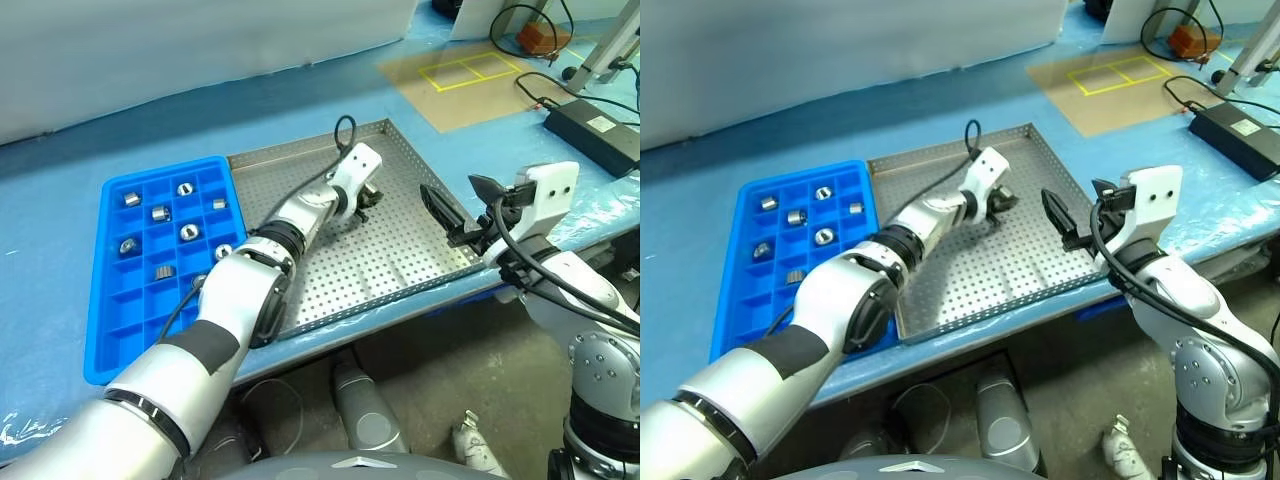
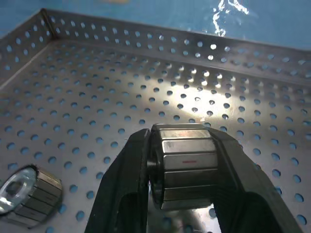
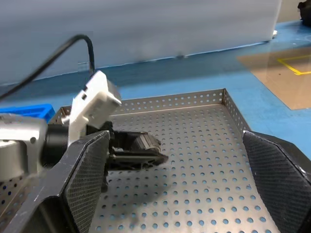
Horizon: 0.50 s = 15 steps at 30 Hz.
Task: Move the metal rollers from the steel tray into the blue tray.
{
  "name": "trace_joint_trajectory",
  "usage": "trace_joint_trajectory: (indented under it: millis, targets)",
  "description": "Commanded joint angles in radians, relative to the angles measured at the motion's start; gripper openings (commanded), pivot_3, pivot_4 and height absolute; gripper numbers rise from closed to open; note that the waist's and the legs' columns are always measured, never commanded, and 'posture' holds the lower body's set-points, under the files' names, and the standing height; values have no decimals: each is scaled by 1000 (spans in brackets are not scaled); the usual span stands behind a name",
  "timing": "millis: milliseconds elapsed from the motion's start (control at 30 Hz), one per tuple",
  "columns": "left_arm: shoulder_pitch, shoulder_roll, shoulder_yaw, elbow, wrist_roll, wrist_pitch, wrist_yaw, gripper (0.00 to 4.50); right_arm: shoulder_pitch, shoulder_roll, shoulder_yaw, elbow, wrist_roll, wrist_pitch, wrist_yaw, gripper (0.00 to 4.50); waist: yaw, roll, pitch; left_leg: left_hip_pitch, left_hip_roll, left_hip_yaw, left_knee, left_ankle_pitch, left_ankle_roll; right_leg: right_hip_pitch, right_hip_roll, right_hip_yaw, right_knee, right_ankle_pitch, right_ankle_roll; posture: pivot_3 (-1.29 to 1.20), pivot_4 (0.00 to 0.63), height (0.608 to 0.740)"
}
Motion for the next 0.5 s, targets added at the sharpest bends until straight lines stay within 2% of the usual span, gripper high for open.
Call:
trace_joint_trajectory:
  millis: [33,233,367,433,500]
  targets:
    - [-23,65,-6,-52,-17,-74,-128,1298,-37,-14,11,16,-17,-36,40,4500,6,0,0,0,0,0,0,0,0,0,0,0,0,0,-1,-667,150,740]
    - [18,223,-4,-143,-68,-181,-421,1298,-132,-6,65,133,-50,-76,129,4500,39,0,0,0,0,1,0,1,4,0,-1,0,2,1,-2,-516,150,740]
    - [112,322,2,-295,-139,-191,-598,1298,-225,16,140,239,-81,-111,208,4500,89,0,1,1,4,1,0,4,10,0,-2,0,6,2,-3,-426,150,740]
    - [201,380,0,-465,-202,-101,-703,1298,-284,39,198,300,-106,-133,258,4500,116,-1,1,2,5,2,0,5,11,-1,-1,0,9,2,-4,-357,150,740]
    - [341,456,-21,-714,-268,24,-807,1298,-349,71,255,366,-131,-157,310,4500,147,-3,3,2,7,3,2,6,11,-4,-1,1,16,1,-6,-281,150,740]
